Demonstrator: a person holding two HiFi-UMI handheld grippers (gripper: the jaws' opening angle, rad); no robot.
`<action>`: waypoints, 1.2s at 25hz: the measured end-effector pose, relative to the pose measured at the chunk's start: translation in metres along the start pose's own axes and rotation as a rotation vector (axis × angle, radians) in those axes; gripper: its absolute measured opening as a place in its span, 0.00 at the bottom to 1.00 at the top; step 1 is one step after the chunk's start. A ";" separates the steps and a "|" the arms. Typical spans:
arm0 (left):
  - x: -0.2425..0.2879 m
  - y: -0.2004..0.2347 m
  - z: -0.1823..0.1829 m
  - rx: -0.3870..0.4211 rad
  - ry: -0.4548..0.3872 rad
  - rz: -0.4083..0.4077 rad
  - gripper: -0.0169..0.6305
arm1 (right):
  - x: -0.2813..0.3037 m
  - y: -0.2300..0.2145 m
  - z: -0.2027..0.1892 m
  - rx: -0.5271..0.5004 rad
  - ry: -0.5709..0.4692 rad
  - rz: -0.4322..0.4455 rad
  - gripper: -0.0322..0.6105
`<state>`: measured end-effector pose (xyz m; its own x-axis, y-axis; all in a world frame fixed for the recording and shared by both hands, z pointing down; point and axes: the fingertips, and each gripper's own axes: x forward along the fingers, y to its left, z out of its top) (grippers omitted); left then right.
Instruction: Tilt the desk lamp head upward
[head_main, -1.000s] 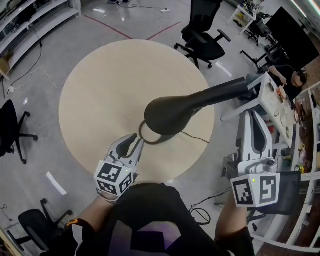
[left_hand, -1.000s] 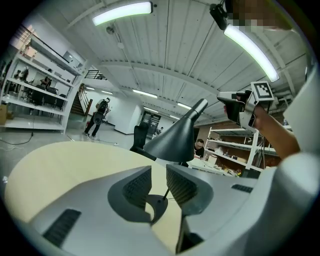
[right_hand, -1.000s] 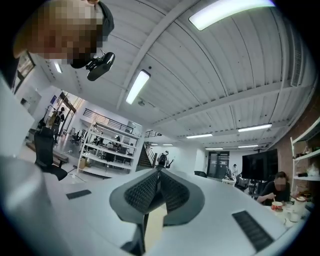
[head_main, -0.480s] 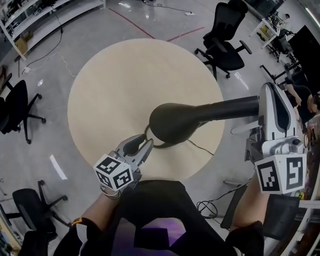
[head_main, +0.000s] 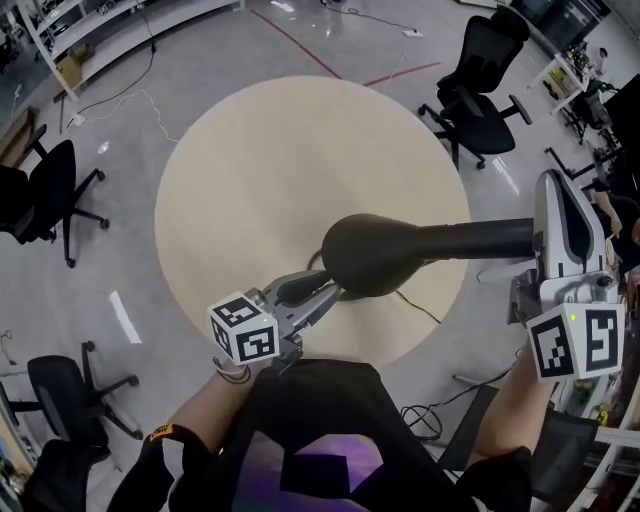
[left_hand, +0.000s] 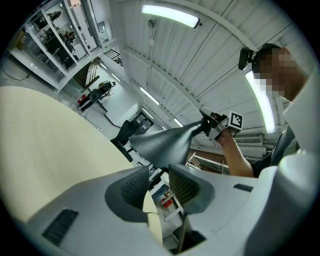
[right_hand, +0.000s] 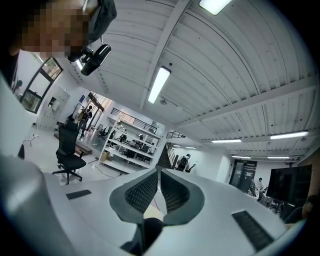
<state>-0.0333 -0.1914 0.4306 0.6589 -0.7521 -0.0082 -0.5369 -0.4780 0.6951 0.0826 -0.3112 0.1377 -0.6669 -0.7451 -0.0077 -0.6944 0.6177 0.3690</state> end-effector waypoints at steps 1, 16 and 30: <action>0.000 0.000 0.001 -0.008 0.006 -0.015 0.26 | 0.002 0.000 -0.001 0.001 0.005 0.001 0.07; 0.001 0.003 0.007 -0.135 -0.006 -0.151 0.25 | 0.011 0.004 -0.017 -0.030 0.050 -0.018 0.07; -0.014 0.000 0.047 -0.060 -0.042 -0.143 0.22 | 0.005 -0.013 -0.032 0.051 0.066 -0.063 0.07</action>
<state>-0.0672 -0.2016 0.3970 0.7033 -0.6972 -0.1390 -0.4062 -0.5545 0.7263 0.0973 -0.3313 0.1626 -0.6032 -0.7969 0.0326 -0.7486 0.5797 0.3218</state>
